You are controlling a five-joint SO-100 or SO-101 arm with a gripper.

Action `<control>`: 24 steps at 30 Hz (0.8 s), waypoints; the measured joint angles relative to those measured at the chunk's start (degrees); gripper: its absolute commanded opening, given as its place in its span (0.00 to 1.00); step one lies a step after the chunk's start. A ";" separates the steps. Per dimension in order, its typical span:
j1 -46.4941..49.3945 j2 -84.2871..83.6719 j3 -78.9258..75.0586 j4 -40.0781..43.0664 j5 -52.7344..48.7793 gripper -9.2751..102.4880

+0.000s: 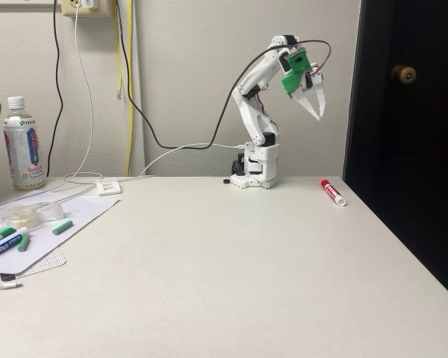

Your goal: Pick up the red marker.

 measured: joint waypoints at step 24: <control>-6.33 -11.95 11.07 -0.53 -2.29 0.08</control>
